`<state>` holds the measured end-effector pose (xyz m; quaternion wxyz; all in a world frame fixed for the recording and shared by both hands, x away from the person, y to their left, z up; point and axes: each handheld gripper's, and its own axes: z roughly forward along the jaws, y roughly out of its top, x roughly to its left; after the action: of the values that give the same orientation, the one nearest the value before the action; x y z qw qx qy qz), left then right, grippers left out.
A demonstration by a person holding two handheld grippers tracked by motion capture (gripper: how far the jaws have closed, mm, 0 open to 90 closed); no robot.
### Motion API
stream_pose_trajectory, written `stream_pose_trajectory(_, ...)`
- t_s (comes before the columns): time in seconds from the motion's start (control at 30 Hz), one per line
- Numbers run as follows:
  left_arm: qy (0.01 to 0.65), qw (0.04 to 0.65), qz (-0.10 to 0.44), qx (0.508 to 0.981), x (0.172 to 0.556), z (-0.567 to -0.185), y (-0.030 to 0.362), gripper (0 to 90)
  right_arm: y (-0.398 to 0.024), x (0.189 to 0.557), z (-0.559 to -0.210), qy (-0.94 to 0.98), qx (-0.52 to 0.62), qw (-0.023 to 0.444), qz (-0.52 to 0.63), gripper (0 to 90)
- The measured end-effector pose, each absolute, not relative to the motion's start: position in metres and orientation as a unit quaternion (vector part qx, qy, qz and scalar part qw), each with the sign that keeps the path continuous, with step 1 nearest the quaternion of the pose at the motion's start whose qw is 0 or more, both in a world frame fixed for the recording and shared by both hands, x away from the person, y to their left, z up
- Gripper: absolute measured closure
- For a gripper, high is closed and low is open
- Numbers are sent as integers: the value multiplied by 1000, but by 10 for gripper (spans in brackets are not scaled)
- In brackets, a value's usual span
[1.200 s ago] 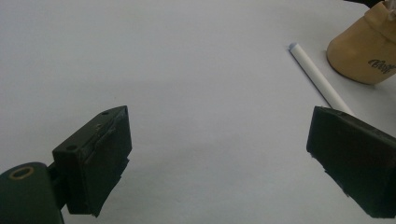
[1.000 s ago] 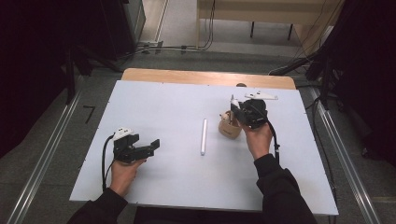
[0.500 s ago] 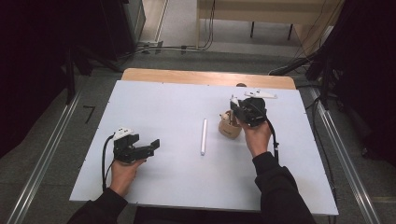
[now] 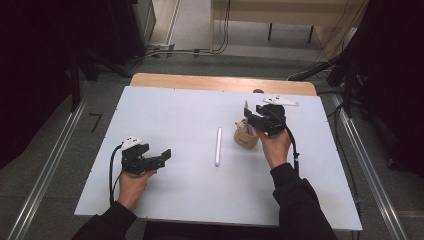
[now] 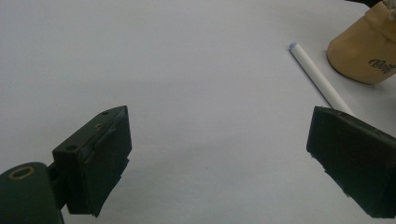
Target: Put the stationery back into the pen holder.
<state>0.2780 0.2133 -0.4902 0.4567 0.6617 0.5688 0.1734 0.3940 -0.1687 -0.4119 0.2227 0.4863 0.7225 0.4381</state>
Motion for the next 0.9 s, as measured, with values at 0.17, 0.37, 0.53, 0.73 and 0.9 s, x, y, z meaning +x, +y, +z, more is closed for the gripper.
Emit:
stream_pose_trajectory(0.17, 569, 456, 174, 662, 278, -490, 214, 66, -172, 393, -411, 721, 491, 214, 441, 385)
stream_pose_trajectory(0.37, 569, 458, 173, 661, 278, -490, 214, 66, -175, 391, -410, 724, 491, 212, 435, 339)
stream_pose_trajectory(0.53, 569, 458, 174, 661, 278, -490, 214, 66, -176, 385, -408, 726, 487, 214, 435, 319)
stream_pose_trajectory(0.73, 569, 457, 174, 661, 277, -490, 214, 66, -180, 377, -413, 727, 487, 220, 431, 292)
stream_pose_trajectory(0.9, 568, 457, 174, 662, 277, -490, 214, 66, -184, 369, -417, 727, 487, 218, 431, 281)
